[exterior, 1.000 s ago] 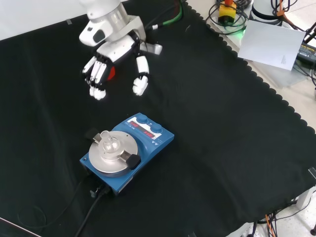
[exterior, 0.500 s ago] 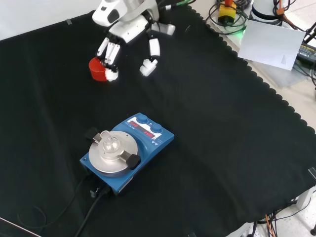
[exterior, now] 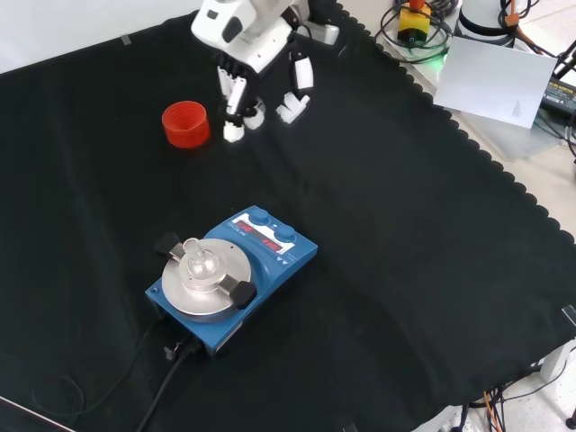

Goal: Turn on the heater.

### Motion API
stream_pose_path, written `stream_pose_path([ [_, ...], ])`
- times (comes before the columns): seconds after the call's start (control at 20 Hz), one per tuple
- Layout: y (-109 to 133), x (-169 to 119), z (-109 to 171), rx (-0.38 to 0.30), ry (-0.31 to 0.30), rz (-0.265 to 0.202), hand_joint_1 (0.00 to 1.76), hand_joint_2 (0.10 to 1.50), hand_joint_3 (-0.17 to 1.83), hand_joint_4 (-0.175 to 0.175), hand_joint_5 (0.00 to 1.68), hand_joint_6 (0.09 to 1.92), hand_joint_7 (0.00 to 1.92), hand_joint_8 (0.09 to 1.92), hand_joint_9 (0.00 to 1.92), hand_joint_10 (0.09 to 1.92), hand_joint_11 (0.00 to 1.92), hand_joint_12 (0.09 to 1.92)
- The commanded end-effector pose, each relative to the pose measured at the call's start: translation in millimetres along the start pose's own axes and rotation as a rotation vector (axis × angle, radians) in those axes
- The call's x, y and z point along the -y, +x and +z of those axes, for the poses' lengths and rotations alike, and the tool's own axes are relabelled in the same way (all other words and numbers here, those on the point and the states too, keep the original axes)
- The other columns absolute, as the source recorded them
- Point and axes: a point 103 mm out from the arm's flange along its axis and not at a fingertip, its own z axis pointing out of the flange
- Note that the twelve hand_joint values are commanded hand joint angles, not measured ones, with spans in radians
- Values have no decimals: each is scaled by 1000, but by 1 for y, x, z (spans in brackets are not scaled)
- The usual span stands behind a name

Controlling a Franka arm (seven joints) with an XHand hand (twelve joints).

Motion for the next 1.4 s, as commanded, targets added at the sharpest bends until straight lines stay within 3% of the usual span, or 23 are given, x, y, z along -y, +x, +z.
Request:
stream_pose_path([
  [0.05,14,17,4,128,103,9,1244,537,833,-49,439,139,1349,856,1570,623,1619,678],
  [0.2,18,17,9,161,135,19,1220,526,834,-52,448,101,1500,1110,1740,834,1810,774],
  [0.4,21,14,16,207,178,18,1291,557,841,-44,519,110,1669,1419,1901,1248,1914,1256],
  [0.55,22,11,20,210,212,16,1353,592,881,-39,563,190,1744,1567,1919,1452,1920,1456],
  [0.8,24,6,29,211,305,3,1450,583,1044,-35,416,460,1780,1638,1920,1534,1905,1472],
  [1.1,27,2,42,215,365,-9,1532,536,1176,-23,370,262,1804,1693,1920,1611,1891,1537],
  [1.4,23,-2,56,203,393,-14,1538,528,1196,-18,369,215,1810,1696,1920,1622,1892,1545],
])
